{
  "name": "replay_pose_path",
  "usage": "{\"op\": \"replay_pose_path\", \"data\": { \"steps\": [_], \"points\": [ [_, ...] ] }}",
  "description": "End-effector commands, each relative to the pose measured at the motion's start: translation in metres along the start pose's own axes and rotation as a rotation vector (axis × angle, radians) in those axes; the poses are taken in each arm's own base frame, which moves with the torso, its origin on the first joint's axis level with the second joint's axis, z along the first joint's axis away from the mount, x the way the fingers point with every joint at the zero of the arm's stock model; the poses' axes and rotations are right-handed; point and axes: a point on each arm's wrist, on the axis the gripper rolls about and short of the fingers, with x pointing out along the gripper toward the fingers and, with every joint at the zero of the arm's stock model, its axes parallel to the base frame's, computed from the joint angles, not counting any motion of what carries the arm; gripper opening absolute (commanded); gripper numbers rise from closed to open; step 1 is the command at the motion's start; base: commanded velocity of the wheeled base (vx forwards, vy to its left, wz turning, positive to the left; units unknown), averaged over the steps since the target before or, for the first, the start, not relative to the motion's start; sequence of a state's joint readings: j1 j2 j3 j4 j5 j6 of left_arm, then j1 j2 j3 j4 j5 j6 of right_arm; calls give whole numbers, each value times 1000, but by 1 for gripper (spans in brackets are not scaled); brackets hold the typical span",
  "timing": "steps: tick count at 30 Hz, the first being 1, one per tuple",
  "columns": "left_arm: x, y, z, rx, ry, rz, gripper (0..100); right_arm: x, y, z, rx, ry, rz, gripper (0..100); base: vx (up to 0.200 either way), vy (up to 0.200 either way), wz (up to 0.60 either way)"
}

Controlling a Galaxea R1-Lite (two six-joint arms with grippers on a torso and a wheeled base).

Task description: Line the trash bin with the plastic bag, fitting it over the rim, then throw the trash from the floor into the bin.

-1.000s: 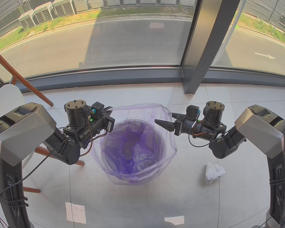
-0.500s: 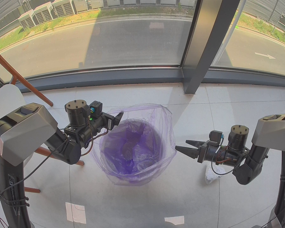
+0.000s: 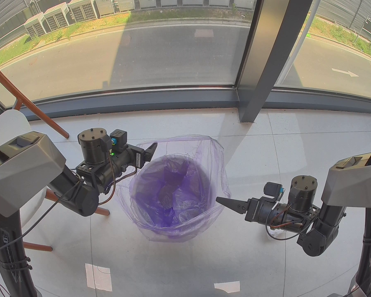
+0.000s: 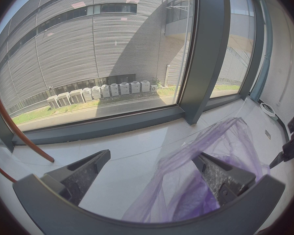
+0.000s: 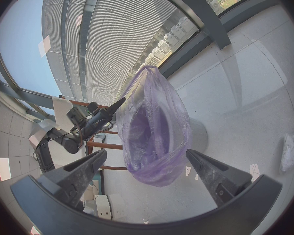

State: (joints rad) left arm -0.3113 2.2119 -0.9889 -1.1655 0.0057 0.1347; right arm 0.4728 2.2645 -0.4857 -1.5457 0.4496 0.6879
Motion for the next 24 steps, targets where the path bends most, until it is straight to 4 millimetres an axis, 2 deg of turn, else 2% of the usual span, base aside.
{"op": "replay_pose_path", "data": {
  "steps": [1, 4, 6, 7, 10, 11, 13, 15, 17, 18, 19, 24],
  "points": [
    [-32, 6, 26, -43, -17, 10, 100, 12, -9, -8, 22, 8, -24, 100, 0, 0, 0],
    [-53, 8, 38, -112, 15, 8, 100, 12, -11, -10, 25, 4, -39, 100, 0, 0, 0],
    [-84, 7, 51, -203, 104, -9, 100, 11, -10, -9, 25, -2, -39, 100, 0, 0, 0],
    [-94, 7, 54, -241, 138, -14, 100, 11, -9, -9, 23, -4, -38, 100, 0, 0, 0],
    [-132, -8, 58, -393, 332, -43, 100, 10, -10, -9, 24, -5, -43, 100, 0, 0, 0],
    [-132, -8, 58, -393, 332, -43, 100, 10, -10, -9, 24, -5, -43, 100, 0, 0, 0],
    [-158, -19, 53, -561, 552, -17, 100, 10, -12, -8, 26, -19, -61, 100, 0, 0, 0],
    [-164, -27, 49, -692, 650, 23, 100, 11, -15, -9, 28, -34, -92, 100, 0, 0, 0],
    [-165, -38, 47, -871, 689, 69, 100, 12, -15, -12, 29, -48, -127, 100, 0, 0, 0],
    [-165, -40, 47, -898, 694, 76, 100, 12, -16, -13, 30, -47, -132, 100, 0, 0, 0],
    [-162, -53, 38, -1033, 745, 128, 100, 14, -18, -16, 27, -61, -158, 100, 0, 0, 0],
    [-158, -93, 18, -1150, 864, 201, 100, 16, -20, -16, 27, -71, -176, 100, 0, 0, 0]
  ]
}}
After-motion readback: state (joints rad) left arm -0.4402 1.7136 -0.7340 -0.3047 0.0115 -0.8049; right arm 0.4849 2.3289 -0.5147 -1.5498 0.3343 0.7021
